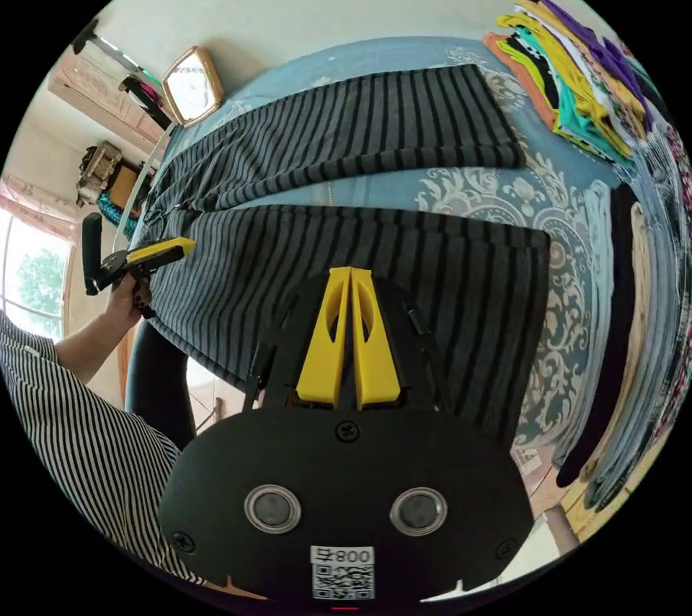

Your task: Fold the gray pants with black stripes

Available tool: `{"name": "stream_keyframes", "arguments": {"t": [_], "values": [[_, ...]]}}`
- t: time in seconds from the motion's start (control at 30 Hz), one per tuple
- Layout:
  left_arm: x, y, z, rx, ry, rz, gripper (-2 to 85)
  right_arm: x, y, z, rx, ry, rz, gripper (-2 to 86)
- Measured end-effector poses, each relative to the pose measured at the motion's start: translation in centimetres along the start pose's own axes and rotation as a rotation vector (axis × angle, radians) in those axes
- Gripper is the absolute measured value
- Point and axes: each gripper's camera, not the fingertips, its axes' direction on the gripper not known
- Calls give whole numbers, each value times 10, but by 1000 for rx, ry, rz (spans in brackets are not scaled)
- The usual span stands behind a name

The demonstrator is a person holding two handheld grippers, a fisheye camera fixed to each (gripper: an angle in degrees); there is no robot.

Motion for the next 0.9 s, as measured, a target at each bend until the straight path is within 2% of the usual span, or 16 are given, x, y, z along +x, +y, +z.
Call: {"name": "stream_keyframes", "arguments": {"t": [0.03, 0.1, 0.2, 0.3, 0.37, 0.47, 0.57, 0.7, 0.9], "values": [[2, 5, 13, -68, -4, 14, 0, 18, 16, 5, -21, 47, 60, 0], [-1, 13, 13, -31, -27, 21, 0, 37, 32, 22, -76, 100, 105, 1], [-13, 23, -2, -53, 10, 2, 0, 56, 39, 35, -47, 0, 157, 1], [-21, 48, -20, -14, 4, -5, 1, 46, 38, 48, -43, 88, 99, 1], [-33, 64, -5, -139, 17, -5, 1, 40, 38, 68, -85, 117, 68, 1], [-60, 81, -26, -50, 153, -67, 1, 36, 36, 82, -68, 142, 84, 1], [-96, 104, -58, 71, 155, -134, 1, 21, 31, 86, 12, 98, 63, 1], [-160, 138, -90, 141, 117, -259, 1, -26, 4, 124, 3, -84, -76, 1], [-255, 217, -140, 196, -144, -530, 1, -159, -34, 224, -150, -247, -485, 1]]}}
